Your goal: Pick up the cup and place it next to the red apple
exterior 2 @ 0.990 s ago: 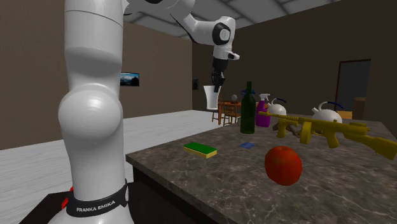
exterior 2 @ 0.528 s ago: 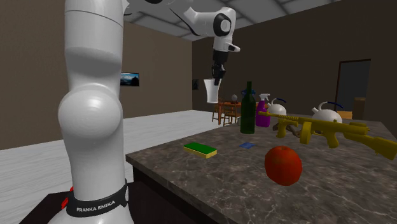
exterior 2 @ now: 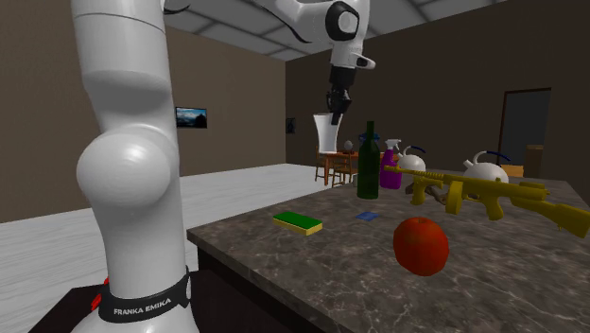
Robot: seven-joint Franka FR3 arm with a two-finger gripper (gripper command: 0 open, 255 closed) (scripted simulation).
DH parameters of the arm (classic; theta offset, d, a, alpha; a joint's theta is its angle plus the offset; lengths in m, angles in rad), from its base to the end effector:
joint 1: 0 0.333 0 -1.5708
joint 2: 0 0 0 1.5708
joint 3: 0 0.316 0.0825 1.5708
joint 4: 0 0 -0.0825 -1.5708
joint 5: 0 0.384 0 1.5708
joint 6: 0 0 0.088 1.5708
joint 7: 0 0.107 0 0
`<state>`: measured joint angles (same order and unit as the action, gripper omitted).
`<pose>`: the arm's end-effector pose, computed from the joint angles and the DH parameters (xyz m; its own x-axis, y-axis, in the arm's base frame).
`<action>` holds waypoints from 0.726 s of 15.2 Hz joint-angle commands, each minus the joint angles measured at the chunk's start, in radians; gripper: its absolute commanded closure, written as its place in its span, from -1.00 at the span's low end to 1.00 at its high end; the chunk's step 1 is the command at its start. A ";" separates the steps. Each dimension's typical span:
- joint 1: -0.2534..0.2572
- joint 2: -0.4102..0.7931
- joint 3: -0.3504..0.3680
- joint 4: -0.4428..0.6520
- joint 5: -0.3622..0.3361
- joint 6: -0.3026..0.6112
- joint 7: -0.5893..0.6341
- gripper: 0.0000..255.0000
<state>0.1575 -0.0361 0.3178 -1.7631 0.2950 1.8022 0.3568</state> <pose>0.4856 0.2803 0.5757 0.9971 0.0664 -0.0363 0.0535 -0.9581 -0.2814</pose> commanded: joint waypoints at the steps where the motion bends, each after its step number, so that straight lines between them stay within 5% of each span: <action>1: -0.026 -0.030 -0.029 -0.031 0.012 -0.013 -0.057 1.00; 11: -0.135 -0.098 -0.169 -0.093 0.017 -0.091 -0.295 1.00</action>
<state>0.0346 -0.1304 0.1648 -1.8504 0.3131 1.7174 0.0899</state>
